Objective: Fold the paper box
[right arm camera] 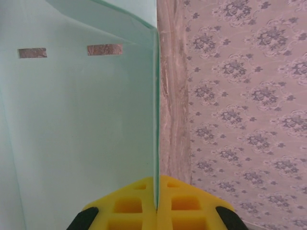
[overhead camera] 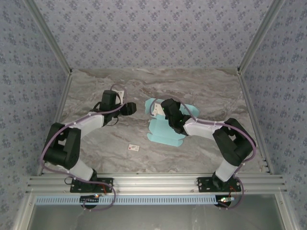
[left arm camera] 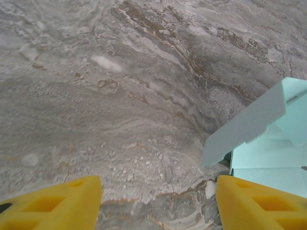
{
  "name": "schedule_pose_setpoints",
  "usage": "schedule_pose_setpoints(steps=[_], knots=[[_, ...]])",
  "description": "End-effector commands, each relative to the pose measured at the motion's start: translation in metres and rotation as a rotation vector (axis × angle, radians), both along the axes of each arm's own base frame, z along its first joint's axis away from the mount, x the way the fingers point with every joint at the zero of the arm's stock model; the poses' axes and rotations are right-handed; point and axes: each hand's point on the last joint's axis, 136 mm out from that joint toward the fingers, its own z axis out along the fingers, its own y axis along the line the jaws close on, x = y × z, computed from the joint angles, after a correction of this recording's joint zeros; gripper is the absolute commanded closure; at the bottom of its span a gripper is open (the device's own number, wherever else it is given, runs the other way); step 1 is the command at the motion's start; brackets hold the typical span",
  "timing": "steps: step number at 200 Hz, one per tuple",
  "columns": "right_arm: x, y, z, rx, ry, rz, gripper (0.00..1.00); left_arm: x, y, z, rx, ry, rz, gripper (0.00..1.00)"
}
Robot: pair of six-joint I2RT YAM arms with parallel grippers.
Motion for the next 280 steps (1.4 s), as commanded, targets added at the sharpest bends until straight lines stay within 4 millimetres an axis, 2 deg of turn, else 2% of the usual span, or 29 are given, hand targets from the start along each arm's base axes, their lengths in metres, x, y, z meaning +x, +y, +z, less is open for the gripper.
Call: schedule_pose_setpoints(steps=[1,27,45,126,166,235,280], knots=[[0.006,-0.001,0.022,-0.001,-0.109,-0.015,1.0,0.011,-0.01,0.004,-0.003,-0.009,-0.053,0.37],[0.007,-0.002,0.017,-0.021,-0.139,-0.01,1.0,0.017,-0.012,-0.014,0.017,0.041,-0.059,0.39],[0.007,-0.002,0.014,-0.023,-0.147,-0.006,1.0,0.021,-0.015,-0.019,0.019,0.051,-0.064,0.39],[0.011,-0.011,-0.003,-0.002,-0.089,-0.02,1.0,0.026,-0.029,-0.017,0.004,0.015,-0.164,0.41],[0.015,-0.012,-0.01,0.0,-0.087,-0.029,1.0,0.035,-0.034,-0.021,0.014,0.016,-0.182,0.42],[0.016,-0.014,-0.012,0.008,-0.102,-0.036,1.0,0.049,-0.043,-0.042,0.035,0.049,-0.214,0.44],[0.016,-0.014,-0.014,0.015,-0.089,-0.038,1.0,0.056,-0.052,-0.048,0.038,0.063,-0.265,0.46]])
